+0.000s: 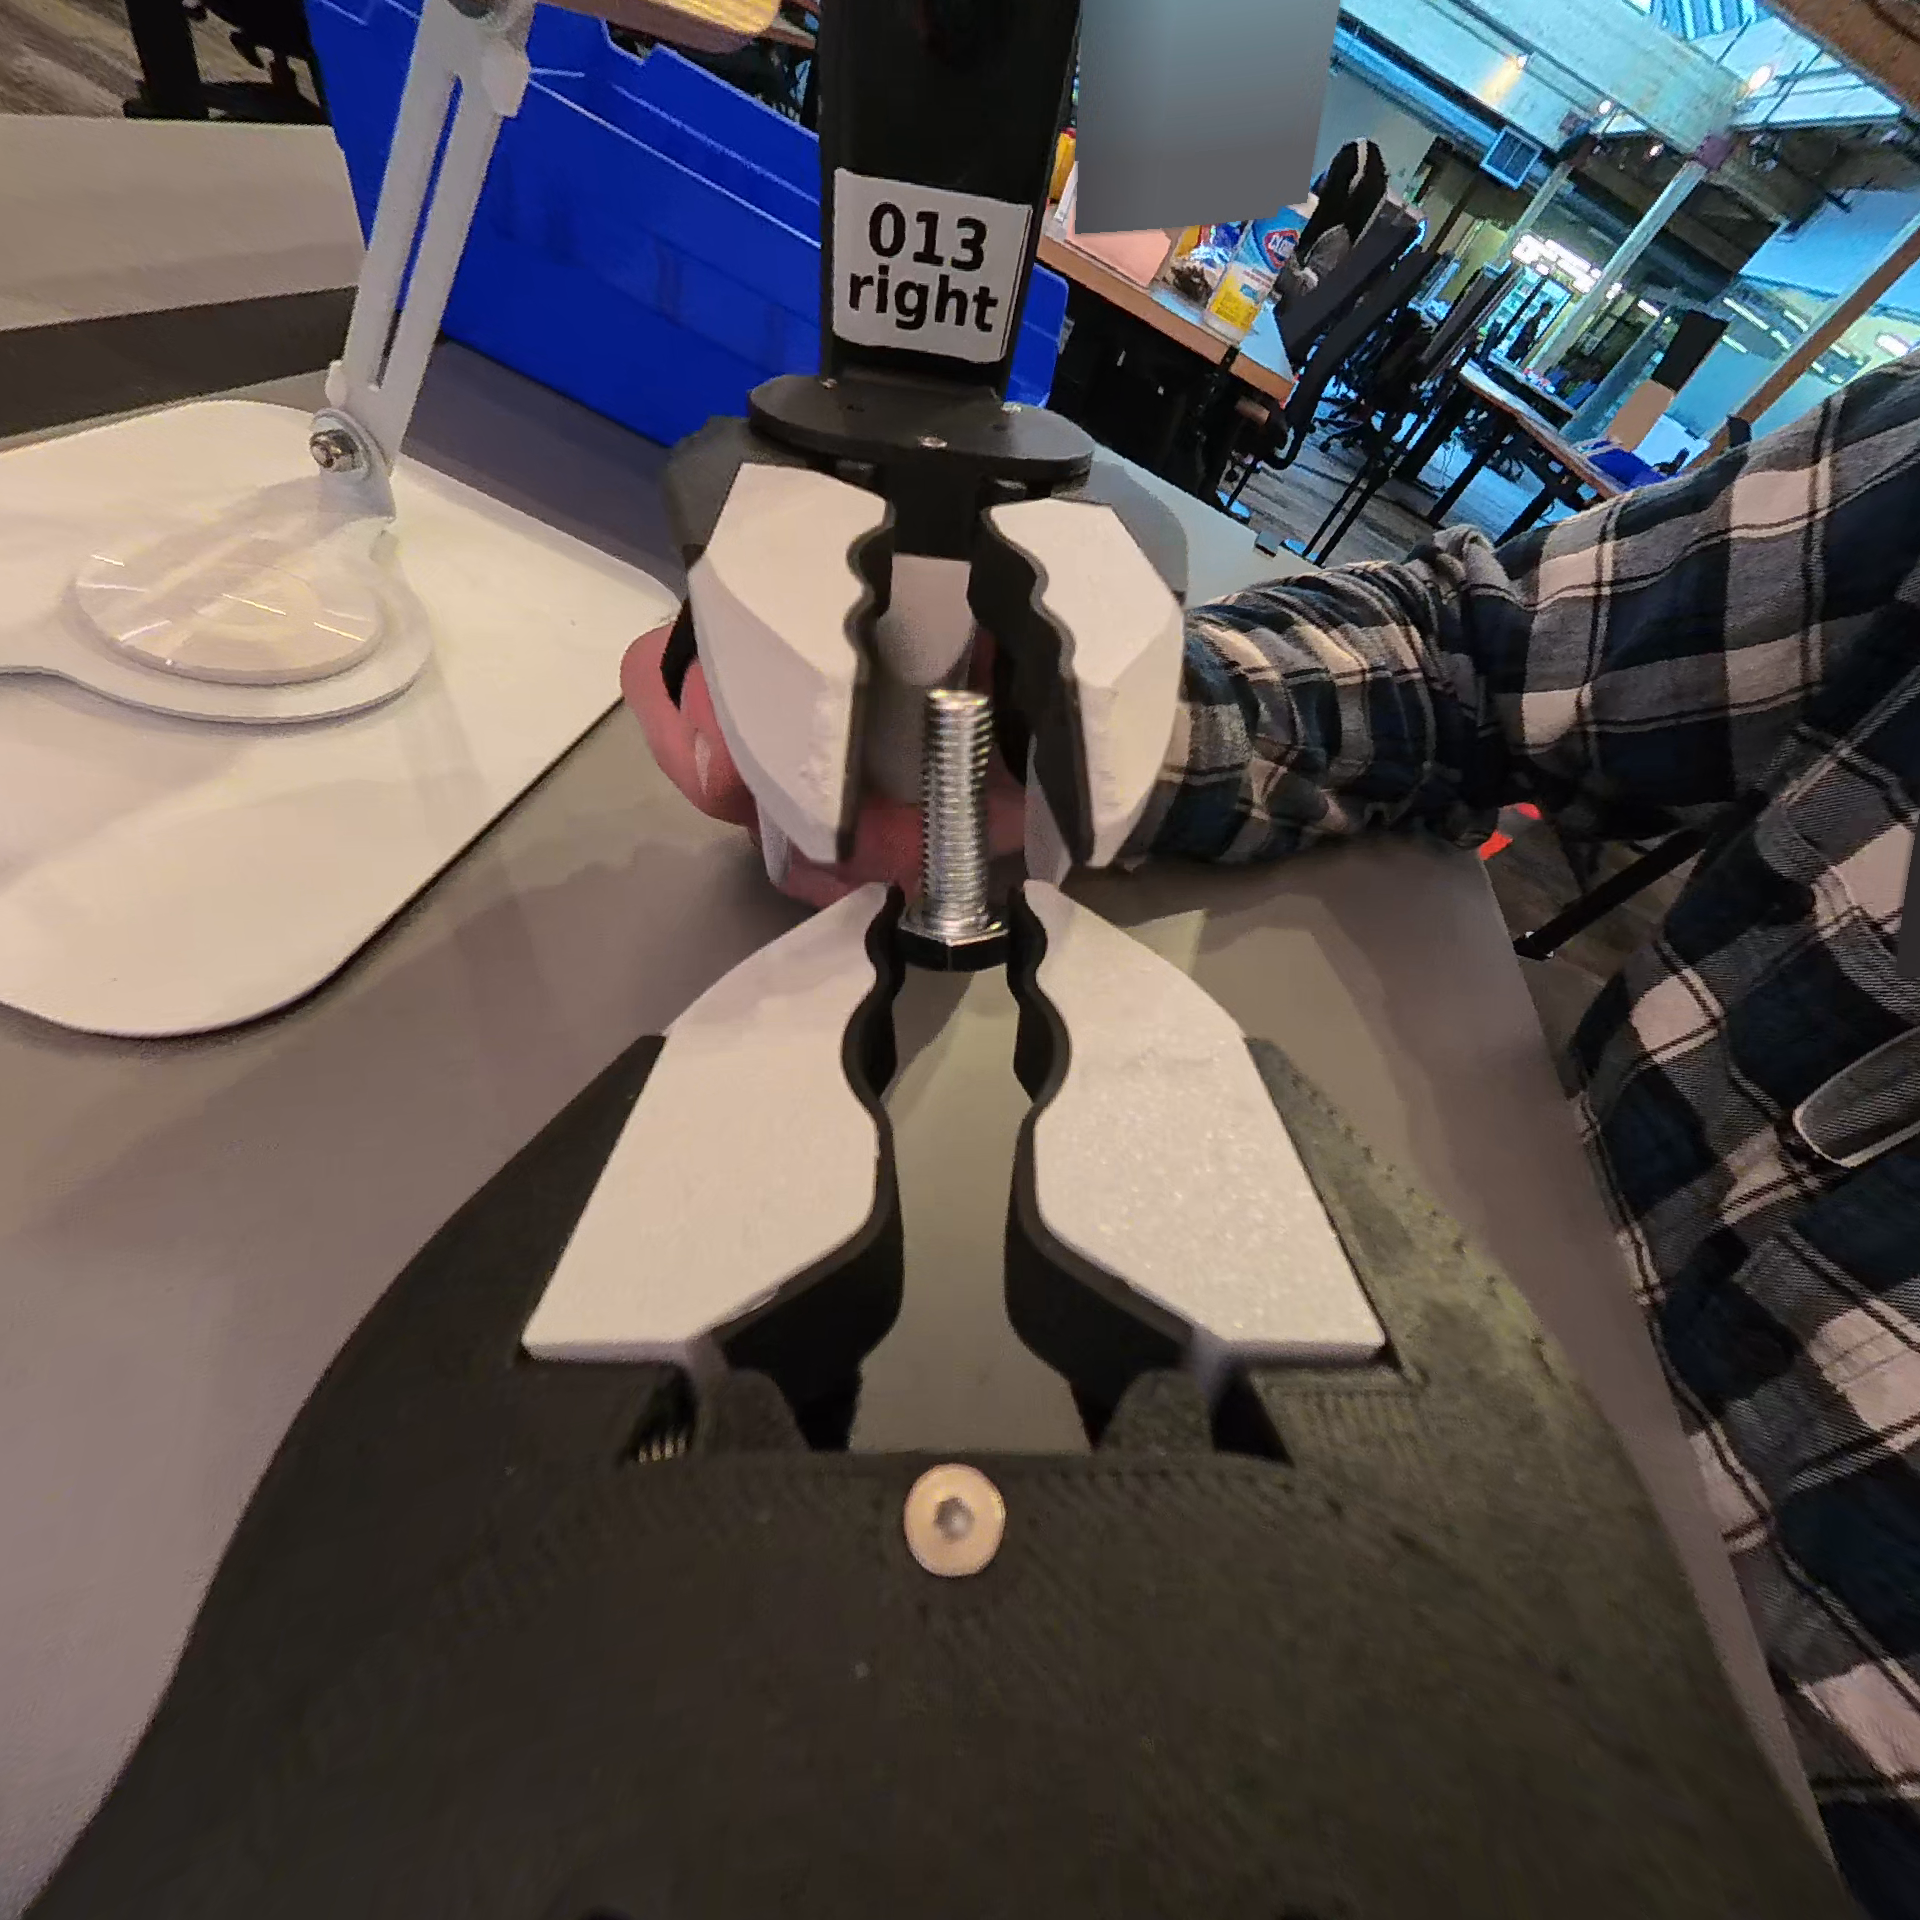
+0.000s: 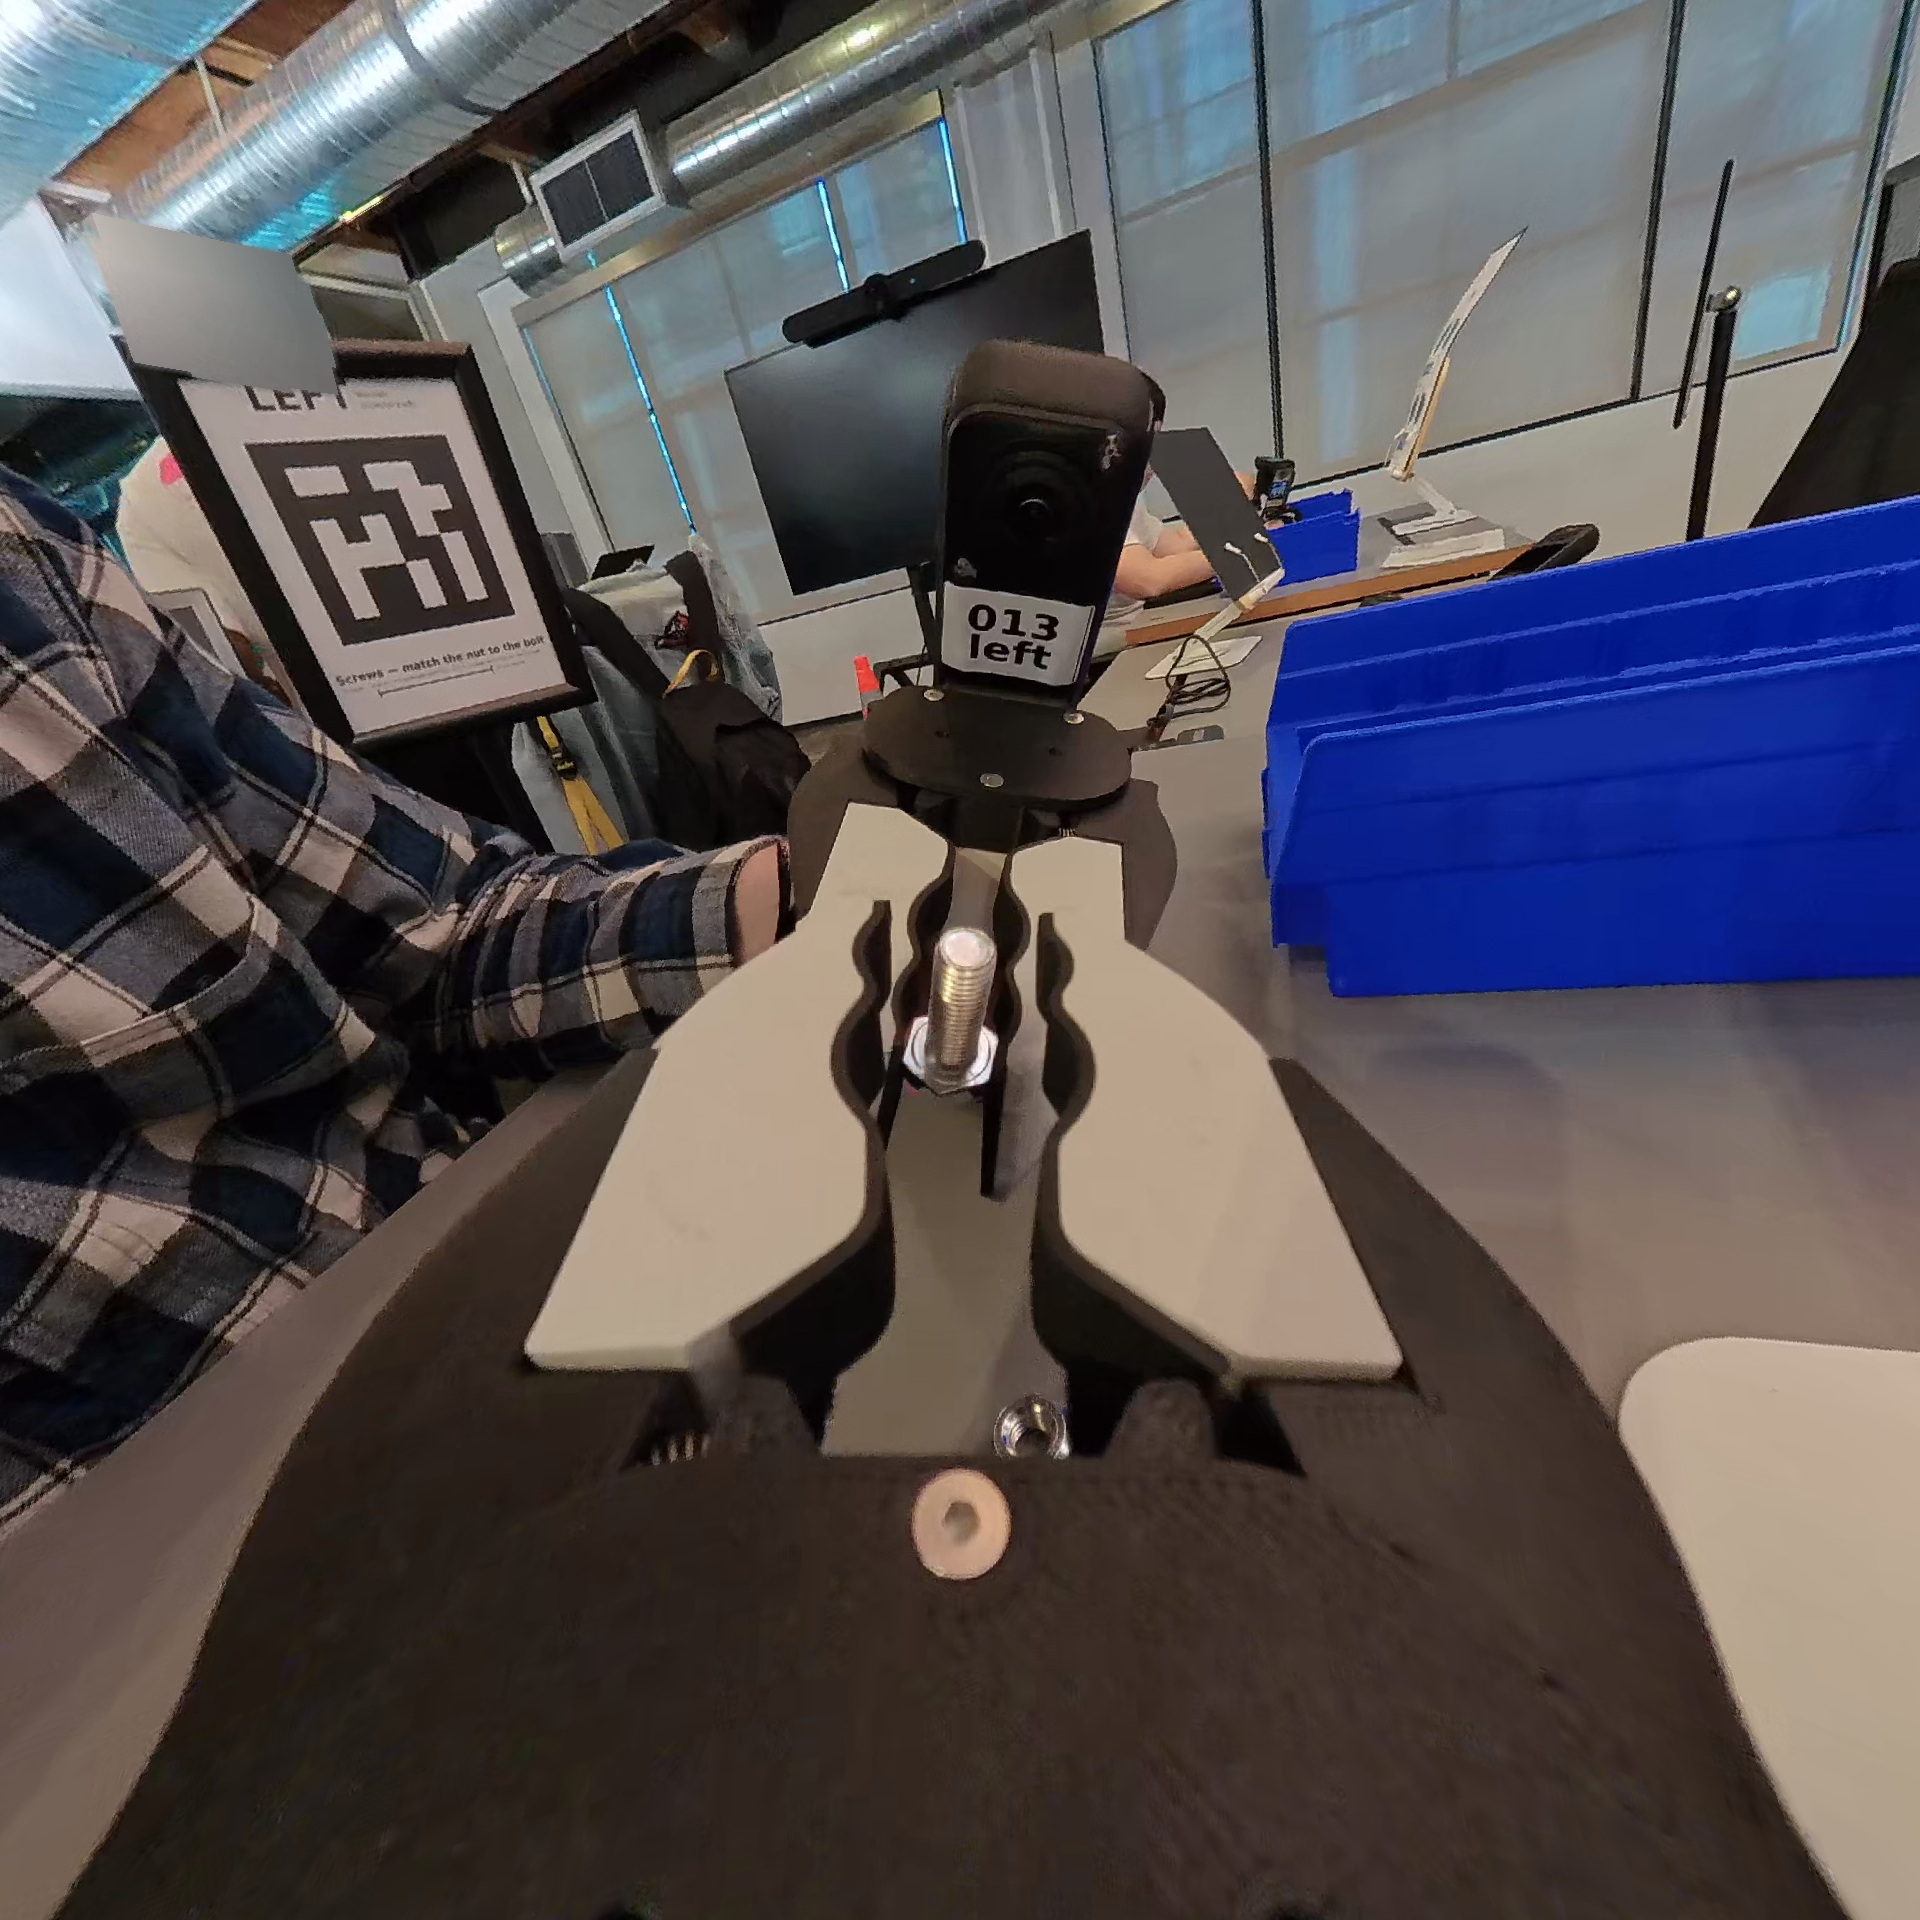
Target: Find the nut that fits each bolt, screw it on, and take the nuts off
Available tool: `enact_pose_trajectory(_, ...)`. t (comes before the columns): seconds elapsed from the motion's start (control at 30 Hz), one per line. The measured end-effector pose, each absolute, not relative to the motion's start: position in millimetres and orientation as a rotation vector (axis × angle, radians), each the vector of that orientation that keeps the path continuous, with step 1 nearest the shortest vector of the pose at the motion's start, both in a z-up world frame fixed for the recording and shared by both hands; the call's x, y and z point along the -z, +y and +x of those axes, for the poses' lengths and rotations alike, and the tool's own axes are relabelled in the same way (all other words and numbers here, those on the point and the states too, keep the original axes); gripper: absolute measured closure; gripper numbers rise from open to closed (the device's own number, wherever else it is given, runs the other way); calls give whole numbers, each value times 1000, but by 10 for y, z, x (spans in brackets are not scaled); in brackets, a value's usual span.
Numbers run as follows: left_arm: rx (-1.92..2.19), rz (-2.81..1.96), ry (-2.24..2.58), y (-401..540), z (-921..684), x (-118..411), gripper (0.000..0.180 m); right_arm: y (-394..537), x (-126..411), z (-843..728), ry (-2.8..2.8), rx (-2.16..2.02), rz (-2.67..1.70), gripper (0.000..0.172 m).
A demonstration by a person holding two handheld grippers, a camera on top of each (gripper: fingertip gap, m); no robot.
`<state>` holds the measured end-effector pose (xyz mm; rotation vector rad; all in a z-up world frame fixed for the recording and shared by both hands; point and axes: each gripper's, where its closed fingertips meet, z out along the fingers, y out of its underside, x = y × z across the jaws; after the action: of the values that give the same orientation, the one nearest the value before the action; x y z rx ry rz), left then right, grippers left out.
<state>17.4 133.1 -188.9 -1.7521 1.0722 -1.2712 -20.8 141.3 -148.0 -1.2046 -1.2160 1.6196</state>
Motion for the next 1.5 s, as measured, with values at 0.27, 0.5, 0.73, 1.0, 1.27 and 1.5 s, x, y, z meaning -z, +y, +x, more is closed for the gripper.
enact_pose_trajectory(0.27, 1287, -1707, 1048, 1346, 156, 1823, 162, 1416, 1468, -194, -1208, -1624, -1195, 161)
enact_pose_trajectory(0.5, 1306, -1700, 1041, 1343, 158, 1816, 159, 1407, 1478, -200, -1218, -1612, -1197, 162)
enact_pose_trajectory(0.73, 1308, -1697, 1042, 1346, 152, 1817, 162, 1395, 1484, -206, -1229, -1610, -1198, 162)
enact_pose_trajectory(1.0, 1244, -1692, 1042, 1385, 124, 1810, 162, 1433, 1451, -182, -1189, -1615, -1192, 148)
enact_pose_trajectory(1.27, 1157, -1682, 946, 1559, -114, 1725, 162, 1487, 1702, 9, -1386, -1368, -1276, 153)
enact_pose_trajectory(1.5, 1112, -1685, 979, 1557, -110, 1743, 162, 1345, 2190, 44, -1745, -1121, -1386, 148)
